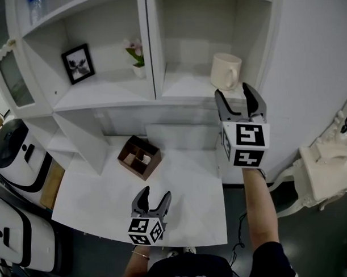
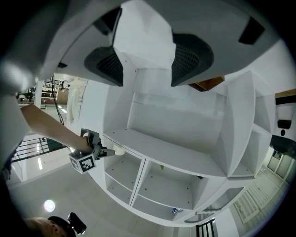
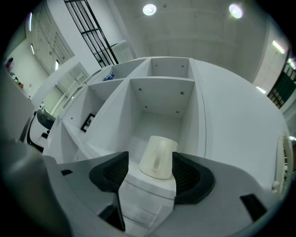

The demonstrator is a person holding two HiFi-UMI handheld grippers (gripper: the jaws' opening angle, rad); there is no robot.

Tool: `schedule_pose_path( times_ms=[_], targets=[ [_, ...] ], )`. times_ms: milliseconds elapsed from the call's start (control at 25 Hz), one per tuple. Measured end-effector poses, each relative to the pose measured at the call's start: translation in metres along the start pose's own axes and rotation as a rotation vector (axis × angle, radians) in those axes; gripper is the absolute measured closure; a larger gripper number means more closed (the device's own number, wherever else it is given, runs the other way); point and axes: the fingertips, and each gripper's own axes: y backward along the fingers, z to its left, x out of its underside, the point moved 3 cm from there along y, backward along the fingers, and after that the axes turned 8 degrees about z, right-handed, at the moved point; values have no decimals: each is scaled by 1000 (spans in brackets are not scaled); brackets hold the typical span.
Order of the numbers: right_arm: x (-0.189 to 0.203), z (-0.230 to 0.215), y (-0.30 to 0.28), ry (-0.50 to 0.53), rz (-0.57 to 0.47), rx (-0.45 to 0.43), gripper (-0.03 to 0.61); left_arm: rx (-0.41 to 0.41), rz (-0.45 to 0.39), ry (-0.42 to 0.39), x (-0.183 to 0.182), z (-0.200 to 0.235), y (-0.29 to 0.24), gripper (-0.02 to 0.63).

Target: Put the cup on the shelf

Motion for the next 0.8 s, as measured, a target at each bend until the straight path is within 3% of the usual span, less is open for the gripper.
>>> schedule_pose_path(
  times_ms=[240, 440, 560, 800],
  targets=[
    [8, 5, 28, -1, -25, 4, 295, 22, 12, -45, 4, -11, 1, 299],
    [21, 22, 55, 117, -79, 26, 305, 33, 4, -51, 4, -14, 4, 299],
    [32, 34, 69, 134, -89, -2, 305, 37, -4, -77, 3, -19, 5, 299],
    [46, 51, 102, 154, -219, -10, 311, 50, -34, -84, 1, -25, 7, 299]
  ],
)
